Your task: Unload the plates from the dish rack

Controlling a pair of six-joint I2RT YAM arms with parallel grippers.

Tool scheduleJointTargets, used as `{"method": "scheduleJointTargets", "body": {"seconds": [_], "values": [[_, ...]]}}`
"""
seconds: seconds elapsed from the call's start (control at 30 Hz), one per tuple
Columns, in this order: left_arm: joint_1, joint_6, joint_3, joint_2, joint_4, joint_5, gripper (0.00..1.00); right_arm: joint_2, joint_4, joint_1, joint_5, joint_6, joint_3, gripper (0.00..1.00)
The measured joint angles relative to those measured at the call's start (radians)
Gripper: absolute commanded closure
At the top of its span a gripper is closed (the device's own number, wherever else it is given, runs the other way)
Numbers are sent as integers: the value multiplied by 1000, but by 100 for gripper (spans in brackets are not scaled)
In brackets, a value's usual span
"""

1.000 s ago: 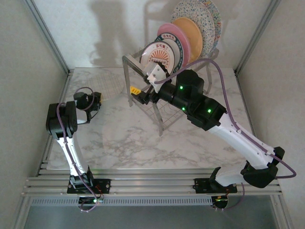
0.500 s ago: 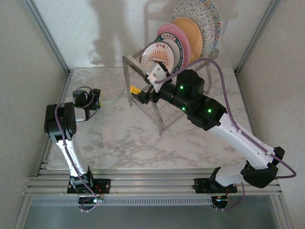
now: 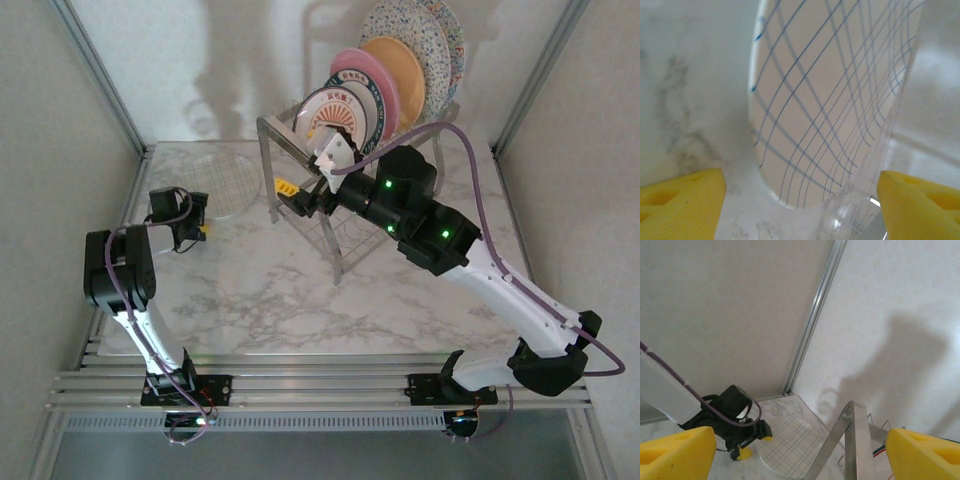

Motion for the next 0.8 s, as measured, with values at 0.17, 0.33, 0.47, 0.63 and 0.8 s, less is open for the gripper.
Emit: {"method": "scheduleJointTargets", "body": {"seconds": [0.17,0.33,0.47,0.63,0.8], "values": [[0,-18,-46,-114,-87,-17,19,-7,0,0,30,-30,28,10],[-13,-35,-53,-274,-171,-75,19,-7,2,-37,109,-81,117,11],[-65,-35,-20,-436,-242,-164,19,-19,29,-198,163,-55,174,11],[-161,1,106,-539,-281,-257,19,-45,37,-441,201,68,179,11],[-242,85,232,-589,-289,-314,19,-38,35,-686,168,238,192,12]]}}
